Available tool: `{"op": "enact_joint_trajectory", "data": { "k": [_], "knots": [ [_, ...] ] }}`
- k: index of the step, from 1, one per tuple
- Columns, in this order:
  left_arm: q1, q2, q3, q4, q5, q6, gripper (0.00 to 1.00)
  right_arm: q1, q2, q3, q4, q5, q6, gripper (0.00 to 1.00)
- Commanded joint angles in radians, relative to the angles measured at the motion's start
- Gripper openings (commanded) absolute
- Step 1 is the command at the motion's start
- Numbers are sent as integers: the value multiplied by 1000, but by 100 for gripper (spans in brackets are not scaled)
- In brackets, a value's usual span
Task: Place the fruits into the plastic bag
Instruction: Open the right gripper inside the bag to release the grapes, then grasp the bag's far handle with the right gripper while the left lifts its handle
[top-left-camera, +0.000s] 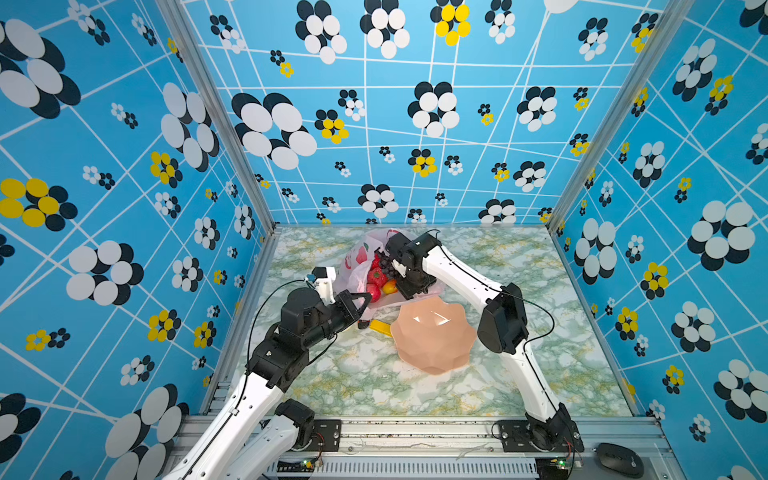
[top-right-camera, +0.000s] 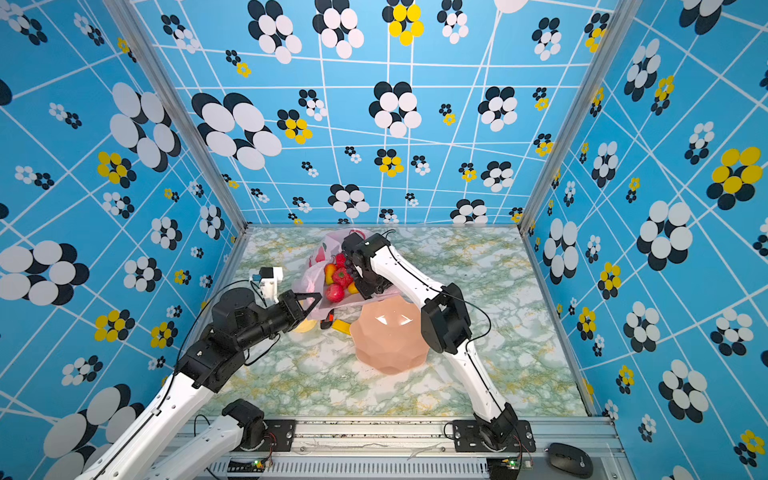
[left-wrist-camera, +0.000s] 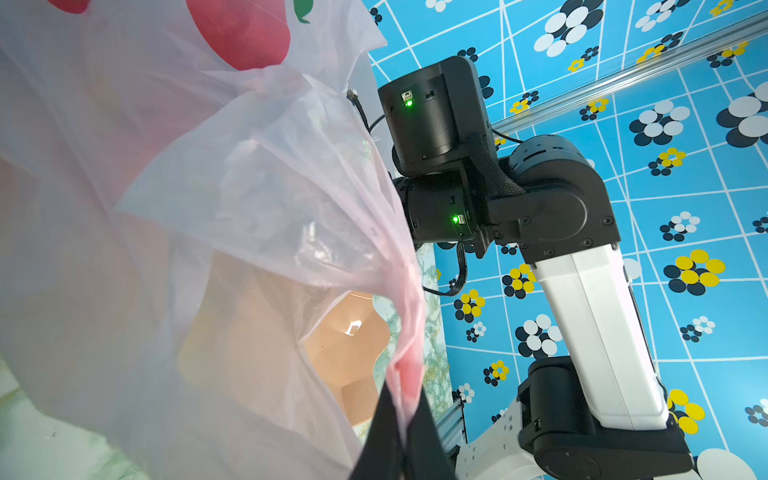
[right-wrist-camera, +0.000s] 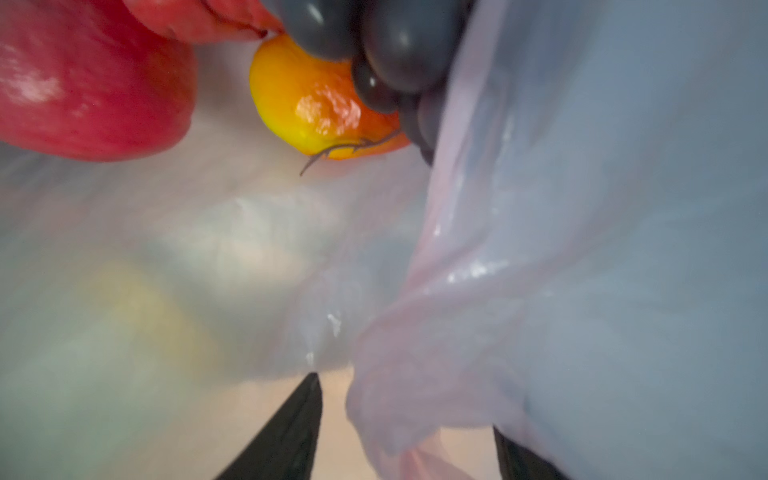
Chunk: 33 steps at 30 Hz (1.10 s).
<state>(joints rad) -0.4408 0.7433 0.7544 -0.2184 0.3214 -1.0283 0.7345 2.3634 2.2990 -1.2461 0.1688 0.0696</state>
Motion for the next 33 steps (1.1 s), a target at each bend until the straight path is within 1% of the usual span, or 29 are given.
{"op": "enact_joint_trajectory", "data": {
  "k": [1, 2, 3, 4, 5, 6, 9, 13, 16, 21, 25, 27, 30, 33],
  "knots": [
    [5, -27, 11, -33, -12, 24, 0, -8, -14, 3, 87, 2, 21, 42],
    [7, -34, 14, -41, -16, 29, 0, -11, -22, 5, 103, -21, 31, 32],
    [10, -41, 16, -50, -19, 33, 0, -15, -35, 5, 120, -47, 41, 19],
    [14, -46, 17, -56, -20, 37, 0, -16, -52, 5, 138, -70, 53, 8],
    [16, -50, 19, -59, -21, 38, 0, -19, -69, 3, 155, -88, 61, 2],
    [18, -54, 19, -62, -20, 40, 0, -22, -95, -2, 181, -111, 70, 0],
    [20, -53, 18, -62, -20, 40, 0, -34, -173, -13, 244, -184, 106, 0],
    [20, -45, 14, -50, -14, 35, 0, -71, -276, -19, 321, -332, 179, 0],
    [20, -43, 11, -41, -13, 33, 0, -99, -324, -22, 372, -441, 234, 0],
    [23, -37, 19, -42, -11, 39, 0, -155, -358, -22, 457, -583, 329, 0],
    [31, -26, 60, -70, -9, 63, 0, -208, -364, -25, 564, -695, 442, 0],
    [41, -19, 86, -81, -9, 83, 0, -224, -373, -36, 627, -723, 483, 0],
    [104, 20, 171, -103, 6, 133, 0, -241, -386, -53, 729, -721, 518, 0],
    [236, 137, 326, -107, 83, 168, 0, -267, -352, -6, 829, -717, 570, 0]
  ]
}}
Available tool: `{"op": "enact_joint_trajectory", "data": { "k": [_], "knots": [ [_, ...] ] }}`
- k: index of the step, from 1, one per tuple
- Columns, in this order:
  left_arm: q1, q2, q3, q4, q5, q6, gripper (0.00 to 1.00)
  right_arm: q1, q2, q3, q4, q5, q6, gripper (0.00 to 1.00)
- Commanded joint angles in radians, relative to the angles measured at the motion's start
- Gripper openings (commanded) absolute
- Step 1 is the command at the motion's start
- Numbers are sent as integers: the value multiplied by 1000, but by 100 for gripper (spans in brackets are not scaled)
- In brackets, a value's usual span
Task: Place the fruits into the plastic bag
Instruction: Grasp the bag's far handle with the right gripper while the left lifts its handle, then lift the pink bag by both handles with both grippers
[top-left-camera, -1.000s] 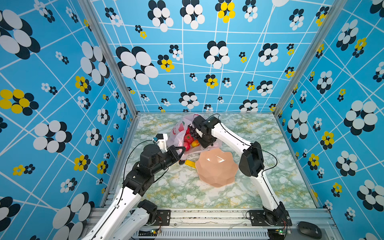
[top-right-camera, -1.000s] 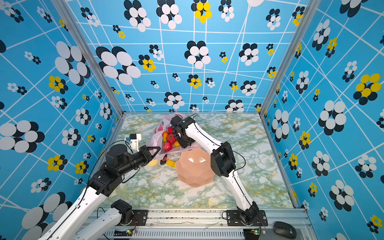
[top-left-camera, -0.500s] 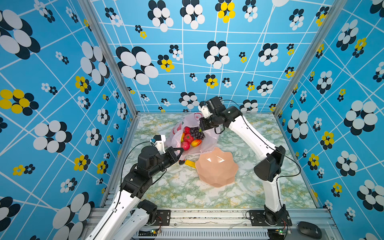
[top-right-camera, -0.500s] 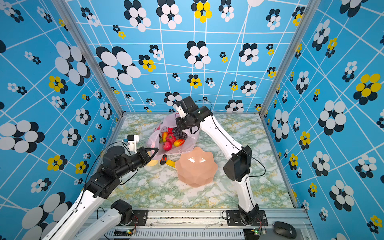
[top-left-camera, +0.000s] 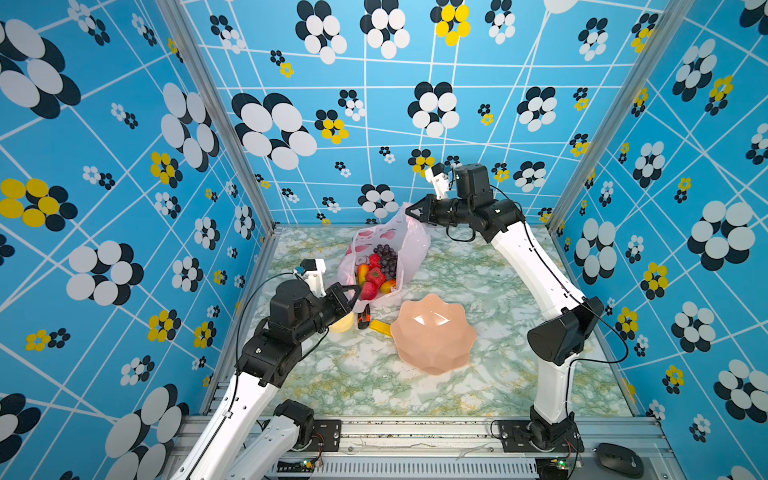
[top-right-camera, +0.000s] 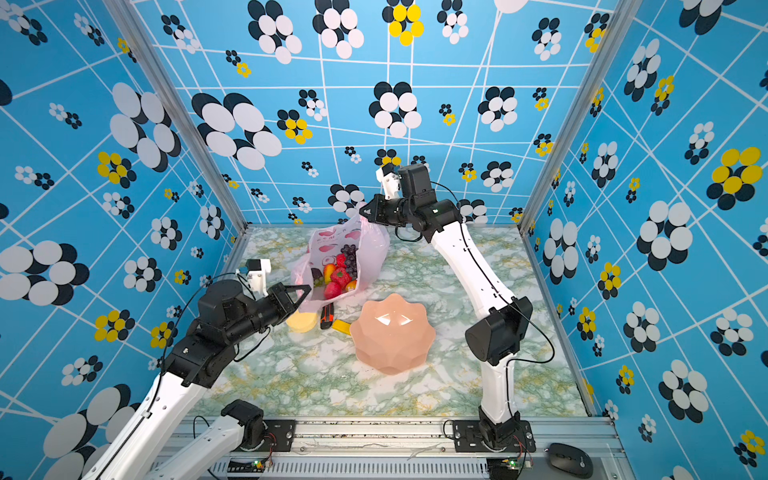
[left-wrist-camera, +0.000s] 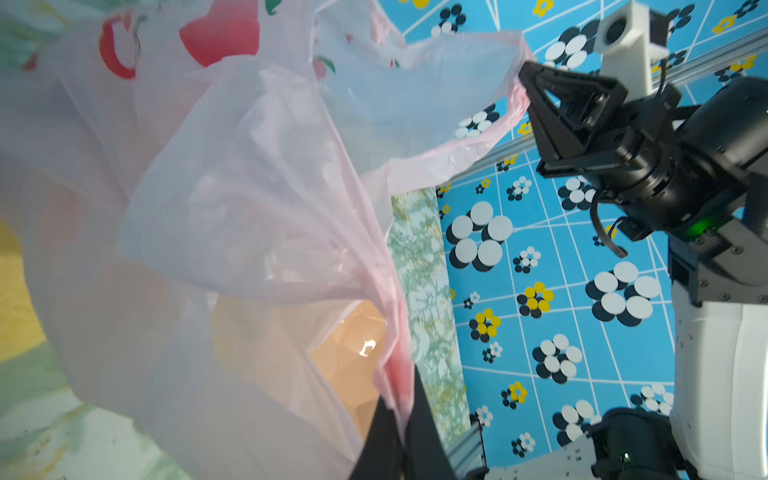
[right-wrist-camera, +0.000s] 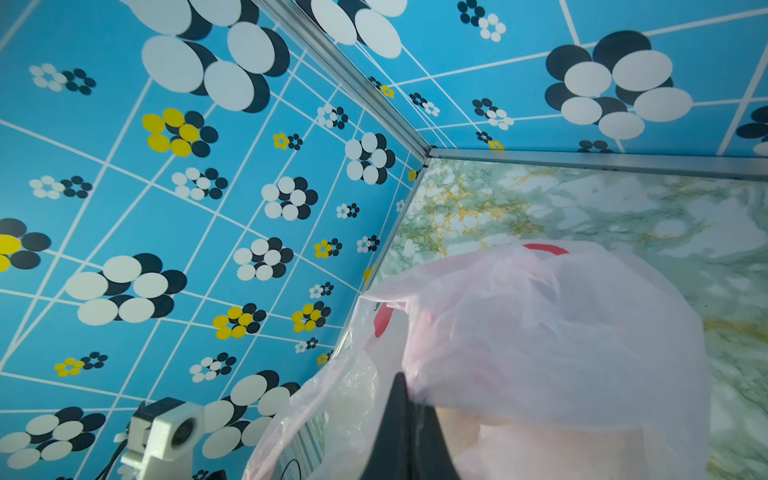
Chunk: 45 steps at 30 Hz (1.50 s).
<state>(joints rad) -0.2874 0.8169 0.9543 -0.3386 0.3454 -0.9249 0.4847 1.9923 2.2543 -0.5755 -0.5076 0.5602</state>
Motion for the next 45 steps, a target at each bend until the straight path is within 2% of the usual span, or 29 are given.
{"op": "enact_joint_trajectory", "data": {
  "k": [1, 4, 10, 15, 19, 25, 30, 38, 45],
  "knots": [
    [133, 121, 191, 23, 101, 64, 0, -29, 42, 82, 176, -45, 96, 0],
    [221, 297, 398, 45, 167, 77, 0, -63, 125, 253, 180, -33, 121, 0],
    [286, 593, 804, 19, 191, 104, 0, -121, 325, 647, 238, -57, 274, 0],
    [292, 701, 994, 40, 213, 37, 0, -135, 286, 650, 338, -59, 332, 0],
    [291, 720, 983, 51, 232, 25, 0, -135, 209, 600, 393, -75, 320, 0],
    [282, 738, 805, 129, 257, -36, 0, -139, 150, 596, 418, -76, 298, 0],
    [265, 758, 744, 148, 249, -31, 0, -165, 144, 596, 413, -76, 304, 0],
    [254, 779, 795, 159, 255, -42, 0, -198, 148, 595, 372, -120, 301, 0],
    [238, 800, 926, 139, 267, -65, 0, -239, 137, 556, 343, -171, 294, 0]
  ]
}}
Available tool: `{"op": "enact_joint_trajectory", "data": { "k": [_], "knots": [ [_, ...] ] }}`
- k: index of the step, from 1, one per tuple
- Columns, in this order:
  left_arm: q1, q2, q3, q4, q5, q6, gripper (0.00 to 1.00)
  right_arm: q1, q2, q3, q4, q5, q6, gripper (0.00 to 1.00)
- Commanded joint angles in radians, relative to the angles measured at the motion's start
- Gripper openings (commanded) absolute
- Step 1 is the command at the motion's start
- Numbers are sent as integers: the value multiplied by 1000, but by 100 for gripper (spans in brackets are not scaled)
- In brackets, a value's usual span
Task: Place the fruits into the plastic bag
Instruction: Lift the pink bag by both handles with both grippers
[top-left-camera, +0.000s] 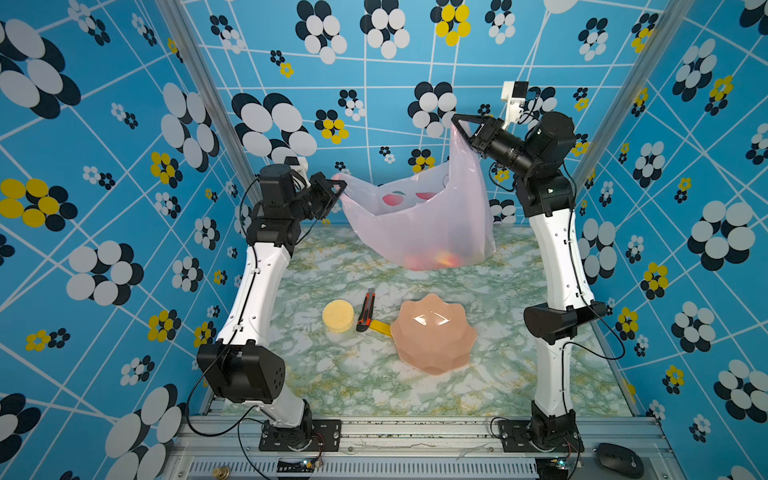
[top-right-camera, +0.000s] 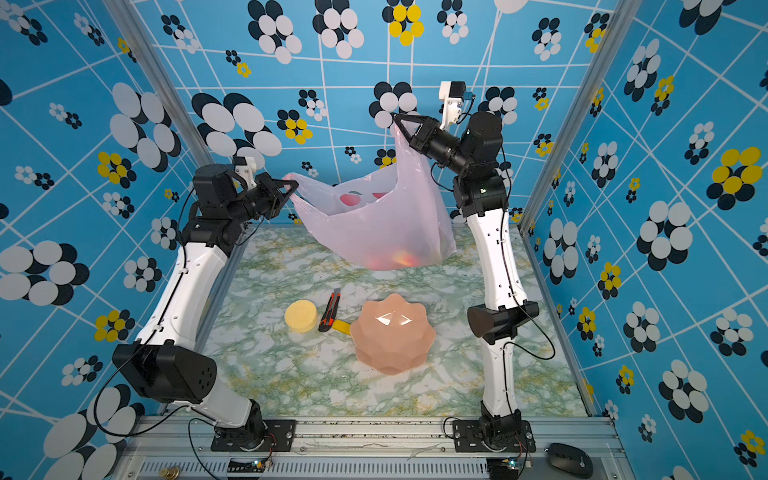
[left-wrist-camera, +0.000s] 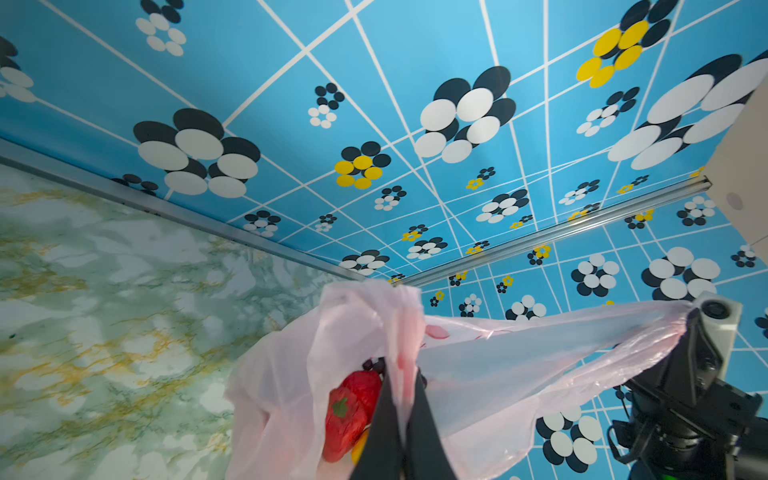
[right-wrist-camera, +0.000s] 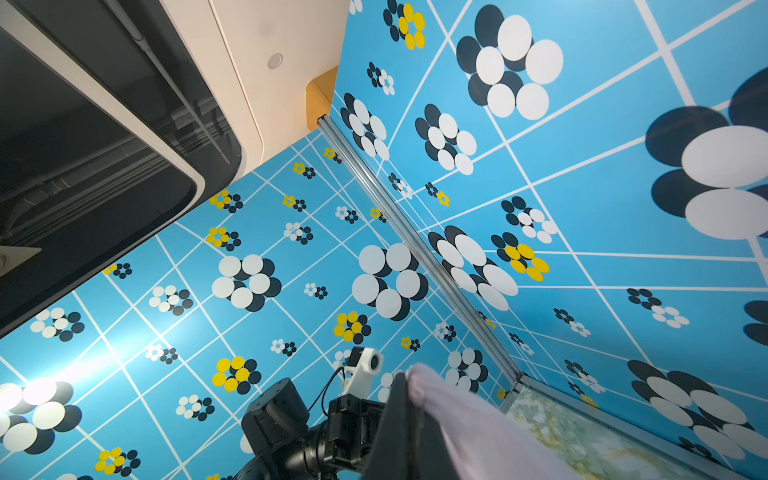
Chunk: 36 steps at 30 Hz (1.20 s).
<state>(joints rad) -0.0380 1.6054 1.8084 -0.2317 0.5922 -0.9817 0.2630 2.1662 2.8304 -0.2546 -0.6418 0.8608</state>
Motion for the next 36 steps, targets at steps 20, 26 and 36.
{"op": "enact_joint_trajectory", "data": {
  "k": [20, 26, 36],
  "knots": [
    [-48, 29, 127, 38, -9, -7, 0, -53, -90, -208, 65, -84, -23, 0],
    [-69, 72, 168, 38, -14, -9, 0, -67, -89, -224, 60, -91, -35, 0],
    [-111, 106, 157, 17, -17, 16, 0, -107, -151, -436, 199, -110, 14, 0]
  ]
}}
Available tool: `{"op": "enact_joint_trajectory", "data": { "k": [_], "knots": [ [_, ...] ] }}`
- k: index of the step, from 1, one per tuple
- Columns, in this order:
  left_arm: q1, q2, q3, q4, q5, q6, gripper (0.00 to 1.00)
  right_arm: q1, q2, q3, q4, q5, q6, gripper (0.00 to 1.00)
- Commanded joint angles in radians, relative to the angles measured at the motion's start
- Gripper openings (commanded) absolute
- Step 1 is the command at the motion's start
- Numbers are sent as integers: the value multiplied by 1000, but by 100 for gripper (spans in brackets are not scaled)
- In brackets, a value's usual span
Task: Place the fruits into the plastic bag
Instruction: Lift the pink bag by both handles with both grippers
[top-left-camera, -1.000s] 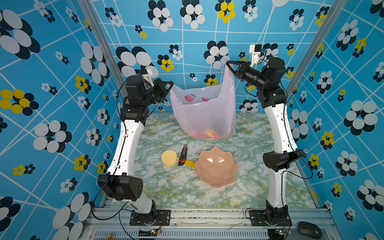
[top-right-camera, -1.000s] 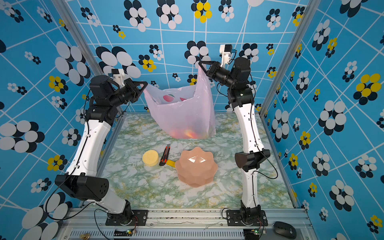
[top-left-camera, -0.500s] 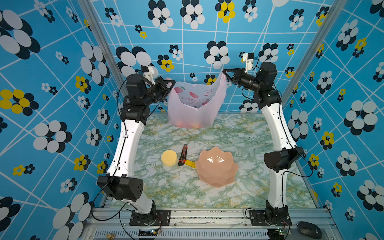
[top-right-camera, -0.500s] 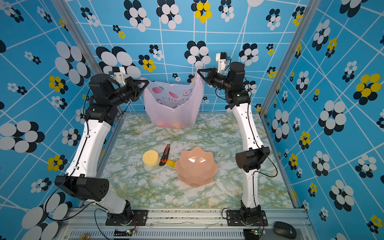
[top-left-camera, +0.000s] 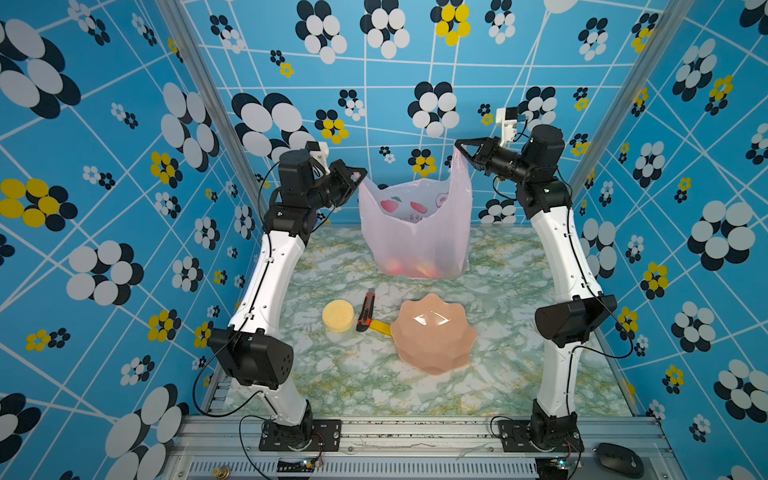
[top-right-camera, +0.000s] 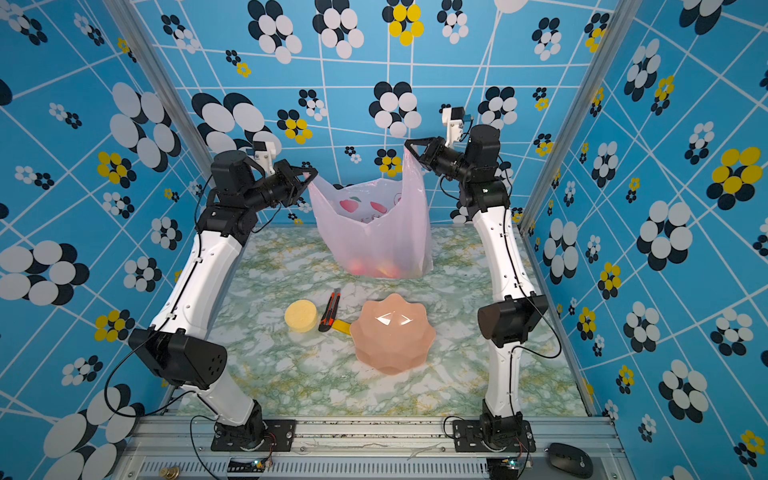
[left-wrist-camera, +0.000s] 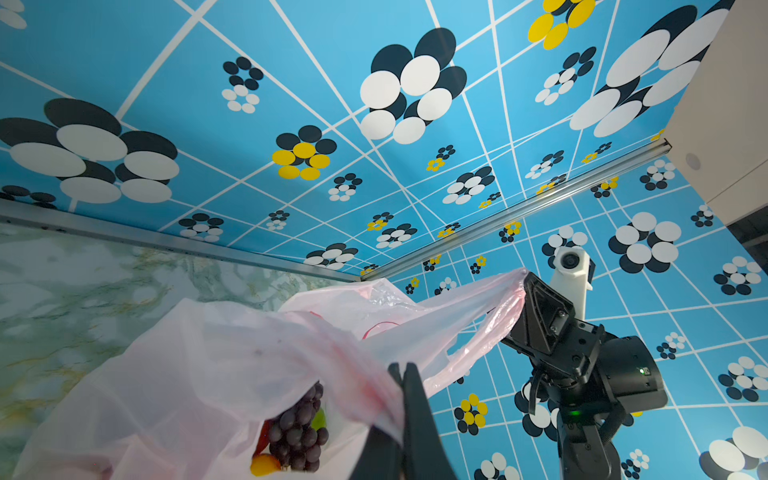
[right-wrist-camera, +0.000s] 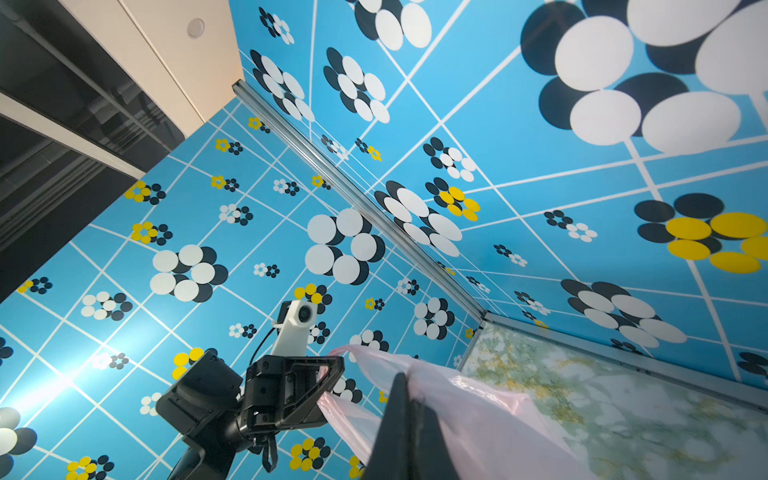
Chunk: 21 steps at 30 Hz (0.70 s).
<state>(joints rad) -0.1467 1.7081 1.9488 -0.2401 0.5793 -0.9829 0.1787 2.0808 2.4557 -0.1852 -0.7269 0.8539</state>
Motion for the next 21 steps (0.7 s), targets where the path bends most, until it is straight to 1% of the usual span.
{"op": "enact_joint_trajectory", "data": {
  "k": [1, 5, 8, 10, 14, 15, 21],
  "knots": [
    [-5, 2, 6, 32, -4, 13, 0, -28, -82, -115, 173, -25, 39, 0],
    [-19, 7, -2, 36, -11, 16, 0, -47, -122, -238, 278, -26, 81, 0],
    [-30, 14, 5, 26, -13, 20, 1, -54, -134, -282, 306, -34, 90, 0],
    [-36, 18, 7, 22, -12, 20, 3, -54, -141, -312, 325, -38, 96, 0],
    [-51, 18, -2, 13, -13, 26, 3, -54, -158, -376, 366, -38, 111, 0],
    [-53, 18, -6, 16, -13, 27, 3, -86, -161, -386, 374, -38, 115, 0],
    [-66, 16, -19, 15, -16, 29, 4, -104, -180, -438, 394, -39, 125, 0]
  ]
}}
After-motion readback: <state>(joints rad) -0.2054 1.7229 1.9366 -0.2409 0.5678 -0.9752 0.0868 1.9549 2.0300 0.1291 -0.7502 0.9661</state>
